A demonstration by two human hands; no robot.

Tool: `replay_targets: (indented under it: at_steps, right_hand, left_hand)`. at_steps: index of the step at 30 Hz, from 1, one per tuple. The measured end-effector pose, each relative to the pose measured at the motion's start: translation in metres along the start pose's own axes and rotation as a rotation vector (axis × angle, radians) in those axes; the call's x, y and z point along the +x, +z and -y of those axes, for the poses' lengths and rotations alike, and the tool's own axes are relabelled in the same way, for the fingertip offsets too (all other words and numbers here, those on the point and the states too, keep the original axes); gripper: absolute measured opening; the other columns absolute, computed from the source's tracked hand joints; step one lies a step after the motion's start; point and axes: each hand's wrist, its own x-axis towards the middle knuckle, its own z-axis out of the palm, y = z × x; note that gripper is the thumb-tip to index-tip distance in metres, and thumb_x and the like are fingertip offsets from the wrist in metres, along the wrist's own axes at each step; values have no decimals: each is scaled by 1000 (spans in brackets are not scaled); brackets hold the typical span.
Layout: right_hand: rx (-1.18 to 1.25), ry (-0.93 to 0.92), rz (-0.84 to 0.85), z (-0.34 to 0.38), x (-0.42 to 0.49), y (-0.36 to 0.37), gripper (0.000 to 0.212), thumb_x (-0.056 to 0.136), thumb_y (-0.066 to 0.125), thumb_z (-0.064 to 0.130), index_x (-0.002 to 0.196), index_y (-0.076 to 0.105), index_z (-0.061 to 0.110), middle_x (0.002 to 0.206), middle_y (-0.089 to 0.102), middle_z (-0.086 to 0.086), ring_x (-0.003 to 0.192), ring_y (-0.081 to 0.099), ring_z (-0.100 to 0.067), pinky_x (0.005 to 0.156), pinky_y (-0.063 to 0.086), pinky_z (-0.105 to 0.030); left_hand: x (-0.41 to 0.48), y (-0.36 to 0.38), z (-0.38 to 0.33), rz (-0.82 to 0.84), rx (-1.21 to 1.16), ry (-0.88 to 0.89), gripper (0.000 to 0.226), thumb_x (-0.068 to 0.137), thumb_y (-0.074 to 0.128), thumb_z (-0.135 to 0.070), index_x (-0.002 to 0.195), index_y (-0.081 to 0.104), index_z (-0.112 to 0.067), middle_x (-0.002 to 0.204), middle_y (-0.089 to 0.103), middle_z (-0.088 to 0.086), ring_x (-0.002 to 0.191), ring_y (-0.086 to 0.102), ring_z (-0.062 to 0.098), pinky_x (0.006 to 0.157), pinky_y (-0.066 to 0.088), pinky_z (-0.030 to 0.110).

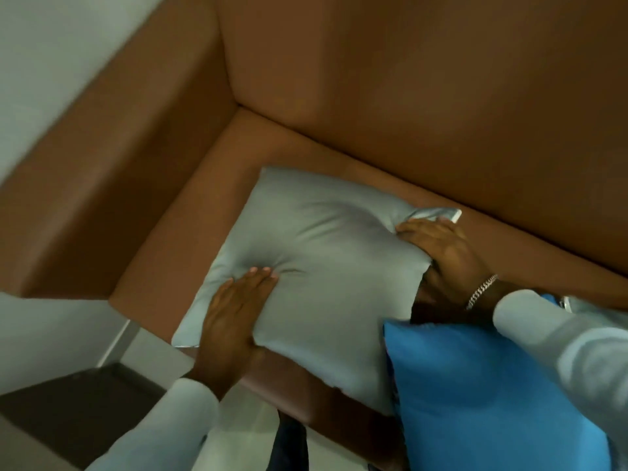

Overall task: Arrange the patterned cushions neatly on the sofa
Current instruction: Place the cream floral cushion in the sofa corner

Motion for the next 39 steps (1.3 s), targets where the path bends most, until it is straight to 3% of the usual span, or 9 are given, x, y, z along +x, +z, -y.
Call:
replay_targets:
  at_steps: [3, 6, 10, 12, 18, 26, 29, 33, 39]
  right_hand:
    - [181, 26, -149, 21, 25, -17, 38, 80, 46, 26, 97, 69, 1, 101, 71, -18, 95, 66, -32, 87, 49, -41]
    - [316, 110, -306, 44, 61, -38, 32, 84, 51, 35, 71, 59, 7, 67, 61, -7, 61, 58, -21, 58, 39, -28]
    - [378, 172, -523, 69, 119, -64, 36, 89, 50, 45, 78, 59, 12, 59, 57, 5, 57, 56, -6, 53, 36, -15]
    - [366, 208, -600, 76, 145, -74, 34, 91, 50, 43, 74, 56, 14, 57, 54, 6, 54, 54, -7, 51, 37, -23]
    - [154, 376, -628, 69, 215, -99, 43, 87, 43, 54, 57, 42, 23, 51, 45, 11, 48, 45, -11, 49, 27, -26]
    - [187, 535, -740, 34, 239, -69, 37, 93, 50, 47, 69, 50, 18, 57, 46, 11, 62, 49, -24, 61, 29, -28]
    - [231, 509, -800, 36, 226, -67, 28, 92, 52, 43, 90, 62, 17, 71, 61, 8, 74, 62, -24, 65, 38, -26]
    - [206, 531, -708, 51, 176, -52, 43, 92, 55, 32, 132, 49, 17, 141, 51, -7, 131, 45, -24, 105, 37, -44]
    - [193, 552, -412, 66, 47, -14, 57, 85, 66, 16, 138, 45, 9, 150, 40, -13, 138, 37, -30, 107, 35, -56]
  left_hand:
    - [42, -50, 10, -209, -121, -81, 52, 69, 55, -18, 114, 64, 6, 116, 67, 26, 111, 61, 36, 97, 47, 50]
    - [95, -102, 16, -398, -109, -152, 38, 77, 55, -16, 105, 68, 5, 101, 72, 25, 95, 68, 39, 85, 54, 52]
    - [176, -154, 24, -528, -99, -96, 30, 85, 59, -23, 88, 70, 4, 81, 72, 23, 75, 69, 38, 68, 54, 44]
    - [214, -172, 33, -513, -13, -28, 37, 85, 59, -27, 71, 68, 6, 63, 67, 24, 57, 65, 38, 55, 49, 40]
    - [326, -193, 65, -516, -37, 22, 36, 86, 55, -28, 63, 62, -1, 54, 59, 17, 52, 54, 31, 56, 45, 35]
    - [351, -138, 56, -778, -217, 49, 21, 93, 53, -4, 93, 73, -1, 90, 76, 18, 83, 70, 35, 78, 55, 37]
    - [330, -109, 48, -670, -169, 14, 37, 98, 41, -12, 129, 58, -2, 137, 58, 19, 134, 48, 33, 118, 29, 47]
    - [277, -68, 29, -547, -86, 13, 52, 97, 37, -19, 147, 34, -4, 158, 30, 16, 150, 18, 31, 123, 11, 51]
    - [194, 1, -32, -295, -164, 82, 62, 91, 52, -5, 148, 28, 2, 160, 20, 24, 150, 10, 38, 118, 19, 61]
